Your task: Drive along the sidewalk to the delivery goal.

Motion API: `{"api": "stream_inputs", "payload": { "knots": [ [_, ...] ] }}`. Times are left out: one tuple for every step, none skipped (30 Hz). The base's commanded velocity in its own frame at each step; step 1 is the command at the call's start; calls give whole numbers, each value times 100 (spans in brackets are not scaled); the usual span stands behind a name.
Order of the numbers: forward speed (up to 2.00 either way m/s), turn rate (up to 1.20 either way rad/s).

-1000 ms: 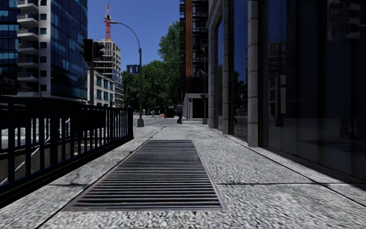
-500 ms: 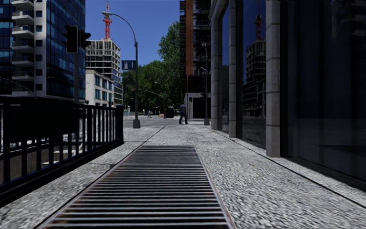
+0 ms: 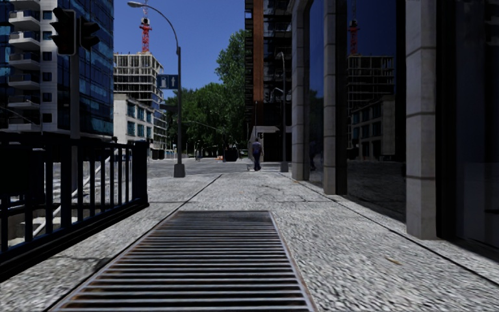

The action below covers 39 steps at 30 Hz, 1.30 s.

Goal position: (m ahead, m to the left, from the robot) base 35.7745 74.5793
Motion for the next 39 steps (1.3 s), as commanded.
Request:
{"api": "stream_inputs", "payload": {
  "knots": [
    [200,0],
    [200,0],
    [200,0],
    [200,0],
    [200,0],
    [200,0],
    [200,0],
    [200,0],
    [200,0],
    [200,0],
    [200,0],
    [200,0],
    [200,0],
    [200,0],
    [200,0],
    [200,0],
    [200,0],
    [200,0],
    [200,0],
    [200,0],
    [200,0],
    [200,0],
    [200,0],
    [200,0],
    [200,0],
    [200,0],
    [200,0],
    [200,0],
    [200,0],
    [200,0],
    [200,0],
    [200,0],
    [200,0],
    [200,0],
    [200,0],
    [200,0],
    [200,0],
    [200,0],
    [200,0]
  ]
}}
